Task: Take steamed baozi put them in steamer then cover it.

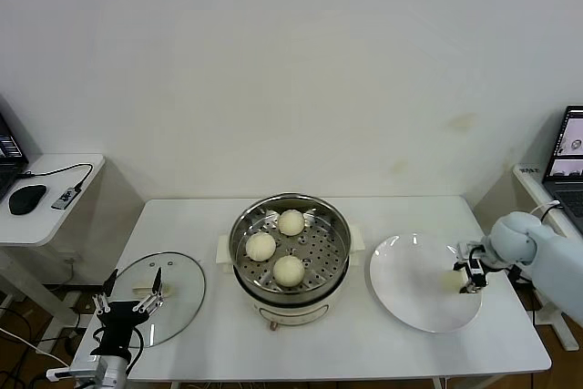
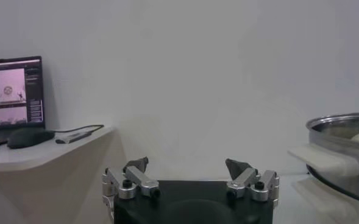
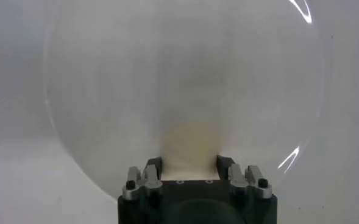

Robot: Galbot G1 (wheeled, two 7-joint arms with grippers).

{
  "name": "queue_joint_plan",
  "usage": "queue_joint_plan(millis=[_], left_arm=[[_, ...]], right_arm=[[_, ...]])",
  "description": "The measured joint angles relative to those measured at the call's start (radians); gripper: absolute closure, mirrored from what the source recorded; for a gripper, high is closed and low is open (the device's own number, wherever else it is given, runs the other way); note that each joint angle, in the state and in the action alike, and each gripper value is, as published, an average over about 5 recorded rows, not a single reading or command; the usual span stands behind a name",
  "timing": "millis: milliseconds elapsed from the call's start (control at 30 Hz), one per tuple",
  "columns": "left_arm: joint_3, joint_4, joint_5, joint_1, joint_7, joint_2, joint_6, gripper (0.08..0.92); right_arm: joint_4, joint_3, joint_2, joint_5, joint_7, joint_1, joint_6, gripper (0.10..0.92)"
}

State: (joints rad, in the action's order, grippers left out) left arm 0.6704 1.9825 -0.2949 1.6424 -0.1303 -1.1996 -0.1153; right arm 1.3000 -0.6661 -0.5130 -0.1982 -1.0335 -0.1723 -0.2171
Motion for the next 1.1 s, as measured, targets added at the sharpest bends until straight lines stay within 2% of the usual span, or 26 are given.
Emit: queue_joint_plan(millis=[233,500,767,1100], left_arm=[[-0.005,-0.001,-0.003,-0.01,0.0,0.01,0.0,0.177],[-0.019,0.005,-0.005,-0.026,0.0,0.022,0.005,0.177],[-0.027,0.001,-0.008,-0.035,0.0,0.022,0.005,0.177],[-0.014,-0.004,-0.011,-0.025,0.001,0.025,-0.001,0.177]], right_arm=[[0.073,-0.121,0.022,0.1,0.003,0.181,-0.058,0.47],[0.195,-0.358,-0.012,0.297,0.043,0.514,-0.169,0.458],[0.28,-0.539,-0.143,0.525,0.116,0.761,-0.296,0.449],[0.298,-0.627,-0.335,0.739,0.233,0.834,-0.422,0.448]])
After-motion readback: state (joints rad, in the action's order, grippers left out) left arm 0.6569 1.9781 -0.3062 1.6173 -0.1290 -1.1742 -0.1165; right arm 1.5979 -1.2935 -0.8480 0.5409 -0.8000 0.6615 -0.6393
